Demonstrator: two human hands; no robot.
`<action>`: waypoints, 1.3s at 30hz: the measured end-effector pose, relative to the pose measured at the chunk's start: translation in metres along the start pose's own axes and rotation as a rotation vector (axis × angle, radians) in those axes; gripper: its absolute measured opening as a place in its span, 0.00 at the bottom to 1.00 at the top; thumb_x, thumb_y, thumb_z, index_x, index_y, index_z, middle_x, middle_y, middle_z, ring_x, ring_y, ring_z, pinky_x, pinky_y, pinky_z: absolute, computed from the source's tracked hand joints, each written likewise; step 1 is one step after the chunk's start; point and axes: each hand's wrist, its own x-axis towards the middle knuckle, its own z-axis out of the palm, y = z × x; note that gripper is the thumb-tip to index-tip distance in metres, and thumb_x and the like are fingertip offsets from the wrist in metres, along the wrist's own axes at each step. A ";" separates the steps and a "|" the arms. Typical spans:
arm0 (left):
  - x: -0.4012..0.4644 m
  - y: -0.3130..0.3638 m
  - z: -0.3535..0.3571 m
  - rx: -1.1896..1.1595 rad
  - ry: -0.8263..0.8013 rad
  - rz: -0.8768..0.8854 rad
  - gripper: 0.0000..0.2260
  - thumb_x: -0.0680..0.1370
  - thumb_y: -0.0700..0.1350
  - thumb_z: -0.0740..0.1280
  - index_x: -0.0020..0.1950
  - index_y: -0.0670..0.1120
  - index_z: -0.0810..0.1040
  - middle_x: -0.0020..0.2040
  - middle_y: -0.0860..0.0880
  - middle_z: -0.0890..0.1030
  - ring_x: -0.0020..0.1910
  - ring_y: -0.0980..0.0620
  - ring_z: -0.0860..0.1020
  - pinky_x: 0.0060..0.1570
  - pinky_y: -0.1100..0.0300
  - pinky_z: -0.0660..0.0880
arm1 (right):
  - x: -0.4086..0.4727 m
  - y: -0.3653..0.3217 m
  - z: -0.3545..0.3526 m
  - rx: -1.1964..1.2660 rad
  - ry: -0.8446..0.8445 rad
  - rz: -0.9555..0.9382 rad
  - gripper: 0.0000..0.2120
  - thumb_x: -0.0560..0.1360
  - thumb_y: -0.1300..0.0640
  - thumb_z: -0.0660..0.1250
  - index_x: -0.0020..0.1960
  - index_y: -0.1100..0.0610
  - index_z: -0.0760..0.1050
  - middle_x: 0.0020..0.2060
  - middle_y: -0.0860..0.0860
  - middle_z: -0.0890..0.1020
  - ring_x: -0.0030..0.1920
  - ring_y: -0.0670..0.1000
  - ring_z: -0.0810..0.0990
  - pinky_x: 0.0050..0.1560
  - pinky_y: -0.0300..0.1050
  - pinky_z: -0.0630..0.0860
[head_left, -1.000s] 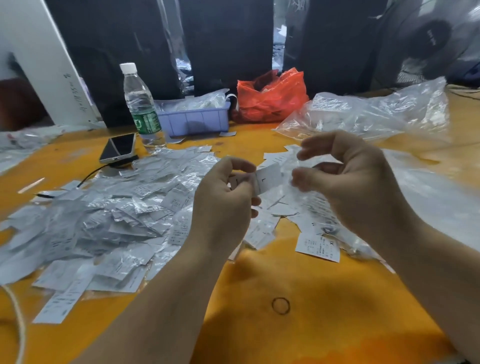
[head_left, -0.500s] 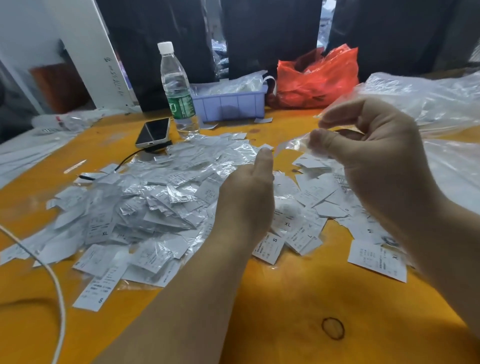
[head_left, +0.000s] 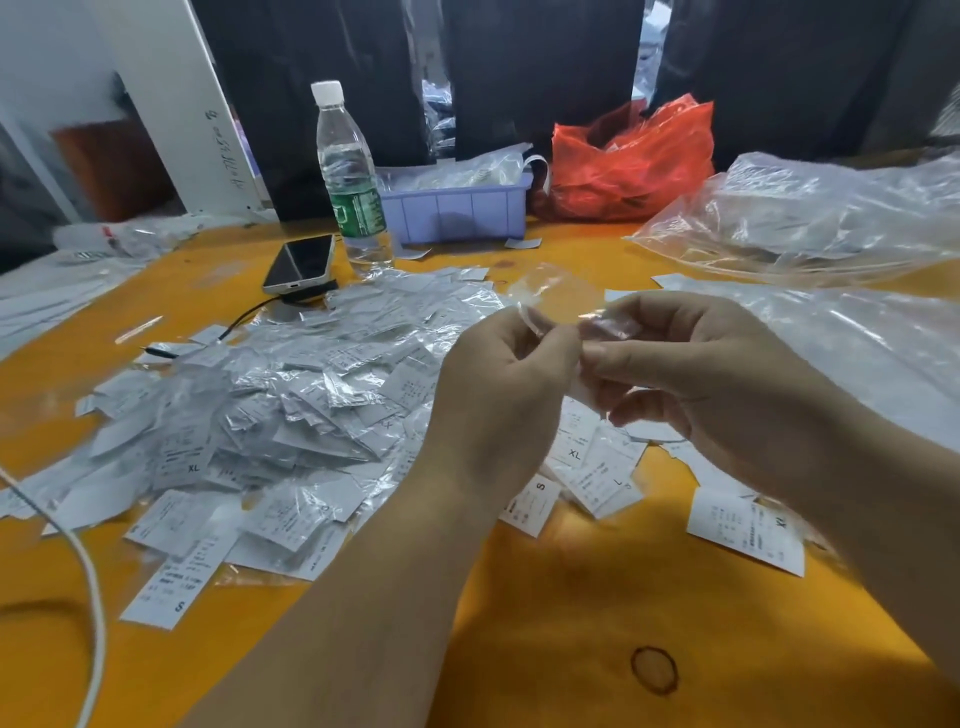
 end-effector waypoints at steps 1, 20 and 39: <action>0.001 0.001 -0.001 -0.019 -0.030 -0.013 0.10 0.78 0.44 0.65 0.37 0.47 0.80 0.28 0.53 0.76 0.27 0.59 0.71 0.26 0.66 0.68 | 0.001 -0.001 -0.002 0.002 -0.065 0.032 0.15 0.66 0.61 0.74 0.50 0.65 0.79 0.36 0.56 0.81 0.34 0.51 0.79 0.33 0.41 0.76; 0.013 -0.002 -0.012 -0.561 -0.048 -0.202 0.09 0.73 0.30 0.68 0.45 0.44 0.75 0.42 0.42 0.78 0.36 0.48 0.78 0.32 0.60 0.78 | 0.007 -0.001 -0.017 0.277 0.118 0.113 0.05 0.62 0.53 0.72 0.31 0.54 0.80 0.27 0.48 0.69 0.26 0.45 0.64 0.25 0.36 0.63; 0.004 0.000 -0.003 -0.588 -0.073 -0.198 0.11 0.71 0.30 0.69 0.49 0.43 0.79 0.44 0.42 0.80 0.37 0.49 0.81 0.35 0.58 0.79 | 0.003 0.007 -0.005 0.266 0.284 0.072 0.07 0.63 0.52 0.74 0.34 0.56 0.82 0.28 0.50 0.70 0.26 0.46 0.66 0.25 0.37 0.68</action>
